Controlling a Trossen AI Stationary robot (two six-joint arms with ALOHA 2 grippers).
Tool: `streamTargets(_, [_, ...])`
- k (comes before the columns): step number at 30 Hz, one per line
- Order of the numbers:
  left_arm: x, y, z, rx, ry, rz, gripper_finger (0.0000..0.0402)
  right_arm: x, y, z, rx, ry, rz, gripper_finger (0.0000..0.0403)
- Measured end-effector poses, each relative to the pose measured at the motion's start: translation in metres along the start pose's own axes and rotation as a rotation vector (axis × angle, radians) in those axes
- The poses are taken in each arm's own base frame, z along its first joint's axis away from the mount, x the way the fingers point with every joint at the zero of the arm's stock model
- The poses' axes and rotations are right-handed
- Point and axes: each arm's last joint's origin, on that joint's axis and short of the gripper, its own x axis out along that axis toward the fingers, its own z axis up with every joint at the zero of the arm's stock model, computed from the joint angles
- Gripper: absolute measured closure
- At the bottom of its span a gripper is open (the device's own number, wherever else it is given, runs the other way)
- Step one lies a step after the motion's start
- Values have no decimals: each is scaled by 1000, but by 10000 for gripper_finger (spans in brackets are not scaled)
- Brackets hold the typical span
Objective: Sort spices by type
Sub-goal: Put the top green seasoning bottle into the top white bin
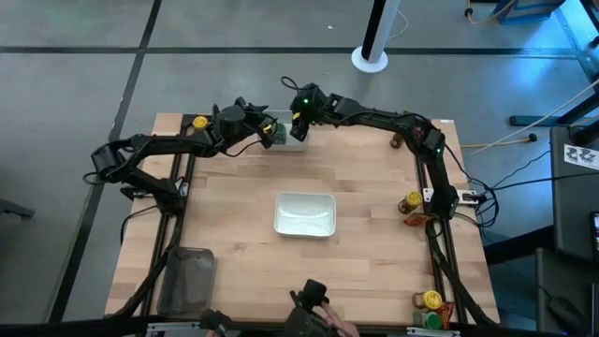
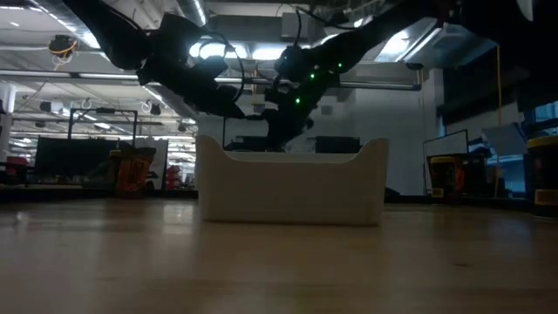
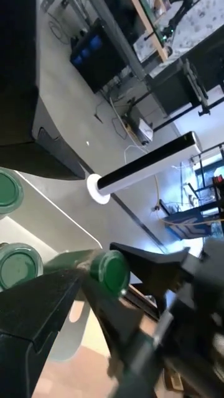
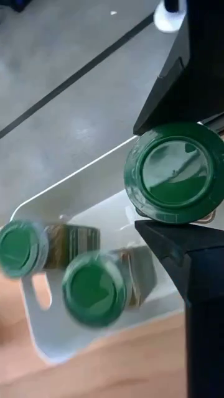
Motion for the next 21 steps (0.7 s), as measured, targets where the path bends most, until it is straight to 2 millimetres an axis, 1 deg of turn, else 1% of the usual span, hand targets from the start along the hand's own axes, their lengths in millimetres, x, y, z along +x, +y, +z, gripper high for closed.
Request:
streamTargets(3, [0,0,0,-1,0,0,167,6,-6,-4,19,8,-2,187])
streamTargets(6, [0,0,0,-1,0,1,167,13,-8,-8,24,23,-1,187])
streamTargets(12, [0,0,0,-1,0,1,167,24,-6,-15,24,37,85,187])
streamTargets(18, [0,0,0,-1,0,0,167,27,-6,-17,20,38,85,185])
streamTargets(21, [0,0,0,-1,0,1,167,27,-6,-17,12,35,85,173])
